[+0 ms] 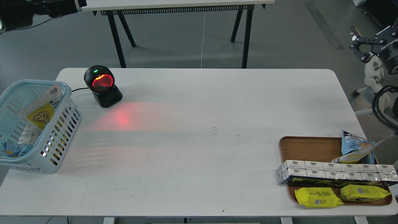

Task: Scan snack and place in basket

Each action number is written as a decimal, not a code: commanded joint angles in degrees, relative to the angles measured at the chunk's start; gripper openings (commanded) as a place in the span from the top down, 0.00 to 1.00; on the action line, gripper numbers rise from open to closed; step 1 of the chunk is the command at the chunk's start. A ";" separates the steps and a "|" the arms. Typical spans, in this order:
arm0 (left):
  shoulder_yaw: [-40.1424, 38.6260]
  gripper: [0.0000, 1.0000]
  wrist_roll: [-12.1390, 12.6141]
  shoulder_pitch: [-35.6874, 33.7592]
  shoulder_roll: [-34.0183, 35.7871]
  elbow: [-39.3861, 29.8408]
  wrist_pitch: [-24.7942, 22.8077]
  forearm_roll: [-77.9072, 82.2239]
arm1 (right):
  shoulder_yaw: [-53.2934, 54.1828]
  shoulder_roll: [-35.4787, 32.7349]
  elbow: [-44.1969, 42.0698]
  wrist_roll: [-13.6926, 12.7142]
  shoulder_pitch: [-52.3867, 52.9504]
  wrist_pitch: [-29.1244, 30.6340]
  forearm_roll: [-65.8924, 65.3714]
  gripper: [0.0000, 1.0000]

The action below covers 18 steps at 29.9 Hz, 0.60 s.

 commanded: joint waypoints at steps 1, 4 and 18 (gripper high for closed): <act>-18.16 0.02 -0.02 7.03 -5.00 4.17 -11.55 -9.29 | -1.64 -0.05 -0.04 -0.05 4.27 0.00 -2.12 0.00; -25.65 0.02 -0.02 9.85 -11.42 8.66 -19.63 -16.40 | -3.22 0.47 -0.13 -0.22 7.79 0.00 -6.60 0.00; -42.89 0.01 -0.02 33.31 -23.57 15.00 -19.63 -31.20 | -5.25 1.45 1.45 1.44 6.76 0.00 -20.50 0.00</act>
